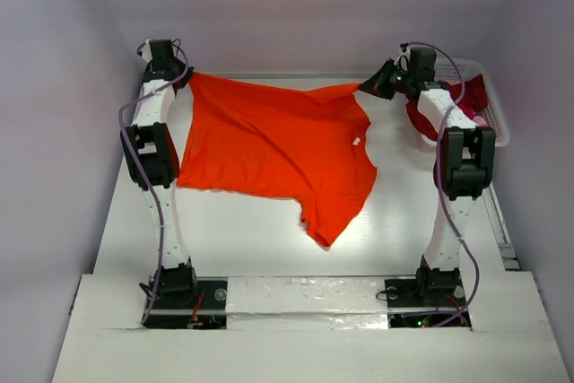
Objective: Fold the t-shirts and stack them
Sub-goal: Flatten out the tshirt, then fold the flattened tshirt in 1/3 of the way
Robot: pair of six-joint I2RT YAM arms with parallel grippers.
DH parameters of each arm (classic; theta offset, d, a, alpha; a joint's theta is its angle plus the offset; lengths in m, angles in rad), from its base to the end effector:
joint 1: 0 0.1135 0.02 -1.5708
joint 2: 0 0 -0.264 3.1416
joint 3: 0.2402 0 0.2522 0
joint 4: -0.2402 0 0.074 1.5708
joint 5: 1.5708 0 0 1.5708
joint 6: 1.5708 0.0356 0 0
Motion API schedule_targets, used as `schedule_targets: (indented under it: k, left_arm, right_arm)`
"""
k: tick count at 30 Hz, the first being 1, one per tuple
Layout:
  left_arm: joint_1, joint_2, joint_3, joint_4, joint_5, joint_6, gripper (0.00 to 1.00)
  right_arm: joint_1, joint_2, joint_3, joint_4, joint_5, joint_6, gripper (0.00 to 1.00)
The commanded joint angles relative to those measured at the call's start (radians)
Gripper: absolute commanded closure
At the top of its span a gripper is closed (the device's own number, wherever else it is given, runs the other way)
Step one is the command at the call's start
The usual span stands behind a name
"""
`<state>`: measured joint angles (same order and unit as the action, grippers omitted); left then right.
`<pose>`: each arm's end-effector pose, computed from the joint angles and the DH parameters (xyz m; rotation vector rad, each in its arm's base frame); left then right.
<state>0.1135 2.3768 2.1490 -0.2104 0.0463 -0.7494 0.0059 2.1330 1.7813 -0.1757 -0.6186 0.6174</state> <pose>0.5584 0.0620 0.2529 -0.8247 1.8632 -0.4497 0.5002 0.0236 0.2570 0.2665 2.1368 1.0175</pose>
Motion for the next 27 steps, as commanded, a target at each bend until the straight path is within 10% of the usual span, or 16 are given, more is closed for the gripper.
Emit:
schedule_targets:
  k: [1,27]
  left_arm:
    - [0.009,-0.050,-0.029,0.019,0.007,-0.008,1.00]
    - [0.000,-0.148,-0.089,-0.089,-0.037,0.021,1.00]
  right_arm:
    - [-0.007,-0.084,-0.035,0.031,-0.029,-0.001,1.00]
    - [-0.007,-0.242,-0.332,0.099,-0.032,-0.008,1.00]
